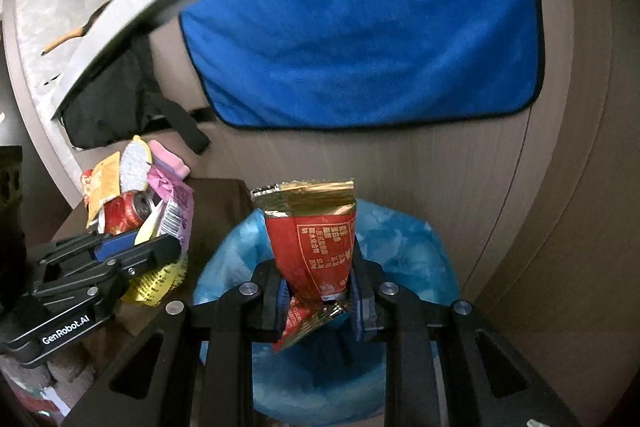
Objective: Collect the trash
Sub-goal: 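Carry the chip bag over the blue-bagged bin and open left tool while right tool drops the red wrapper in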
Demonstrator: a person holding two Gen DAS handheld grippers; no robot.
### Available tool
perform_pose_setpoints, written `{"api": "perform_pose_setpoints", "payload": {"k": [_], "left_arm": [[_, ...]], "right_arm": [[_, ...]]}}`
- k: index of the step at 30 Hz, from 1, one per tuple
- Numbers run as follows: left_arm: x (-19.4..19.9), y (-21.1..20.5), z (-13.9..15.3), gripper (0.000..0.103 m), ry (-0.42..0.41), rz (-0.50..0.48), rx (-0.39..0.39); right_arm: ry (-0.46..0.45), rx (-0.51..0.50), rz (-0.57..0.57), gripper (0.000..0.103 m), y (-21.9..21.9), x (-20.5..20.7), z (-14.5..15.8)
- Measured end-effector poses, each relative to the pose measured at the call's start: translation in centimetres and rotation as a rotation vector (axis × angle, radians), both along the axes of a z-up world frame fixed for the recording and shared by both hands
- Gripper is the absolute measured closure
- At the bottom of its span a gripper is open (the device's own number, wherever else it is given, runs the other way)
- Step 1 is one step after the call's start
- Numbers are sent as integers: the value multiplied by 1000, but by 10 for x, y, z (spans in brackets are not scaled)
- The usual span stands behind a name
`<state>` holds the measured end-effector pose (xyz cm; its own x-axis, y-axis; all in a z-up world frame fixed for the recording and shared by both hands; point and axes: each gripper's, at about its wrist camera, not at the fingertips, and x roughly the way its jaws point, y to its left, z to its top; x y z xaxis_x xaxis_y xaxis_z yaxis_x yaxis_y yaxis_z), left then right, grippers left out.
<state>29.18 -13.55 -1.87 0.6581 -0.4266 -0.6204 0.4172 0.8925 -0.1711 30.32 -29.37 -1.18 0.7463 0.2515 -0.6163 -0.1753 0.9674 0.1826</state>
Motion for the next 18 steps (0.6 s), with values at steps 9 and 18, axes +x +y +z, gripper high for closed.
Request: {"api": "perform_pose_setpoints", "payload": {"k": [9, 18], "left_arm": [[31, 8, -28, 42, 126, -50, -104], [34, 43, -8, 19, 90, 38, -164]], "right_arm": [[37, 3, -1, 49, -3, 14, -21], [-3, 2, -42, 42, -4, 6, -15]]}}
